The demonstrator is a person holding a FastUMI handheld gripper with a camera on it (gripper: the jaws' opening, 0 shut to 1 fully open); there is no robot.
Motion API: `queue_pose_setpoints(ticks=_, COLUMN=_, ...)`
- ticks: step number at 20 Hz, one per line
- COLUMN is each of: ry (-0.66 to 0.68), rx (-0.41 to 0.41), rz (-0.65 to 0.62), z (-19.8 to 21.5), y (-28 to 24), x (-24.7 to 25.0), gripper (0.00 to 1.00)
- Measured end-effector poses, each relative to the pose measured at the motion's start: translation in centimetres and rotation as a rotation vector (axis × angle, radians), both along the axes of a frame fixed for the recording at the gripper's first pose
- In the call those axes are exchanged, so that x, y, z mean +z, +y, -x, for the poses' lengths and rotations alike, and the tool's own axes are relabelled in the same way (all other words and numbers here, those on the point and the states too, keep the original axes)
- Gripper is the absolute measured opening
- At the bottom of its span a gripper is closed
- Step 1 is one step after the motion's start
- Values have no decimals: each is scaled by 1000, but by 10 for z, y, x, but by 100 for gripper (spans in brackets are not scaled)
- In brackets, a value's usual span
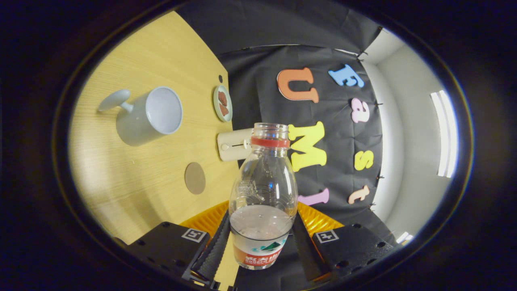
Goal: Take the bottle from table, then pour the juice into the cup, finally place the bottle on the coaster
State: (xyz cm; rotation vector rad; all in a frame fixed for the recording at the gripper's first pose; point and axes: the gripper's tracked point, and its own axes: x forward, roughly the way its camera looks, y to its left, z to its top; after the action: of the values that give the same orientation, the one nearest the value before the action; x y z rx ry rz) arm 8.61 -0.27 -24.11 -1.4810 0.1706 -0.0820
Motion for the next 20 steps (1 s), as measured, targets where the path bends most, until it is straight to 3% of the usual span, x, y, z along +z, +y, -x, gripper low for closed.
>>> queue_pose_setpoints(ticks=11, ry=53, rx=-36, rz=228, z=-17, y=18, x=-12, gripper=83)
queue_pose_setpoints(ticks=20, ry=67, rx=-35, rz=331, z=-16, y=30, x=-16, gripper=83)
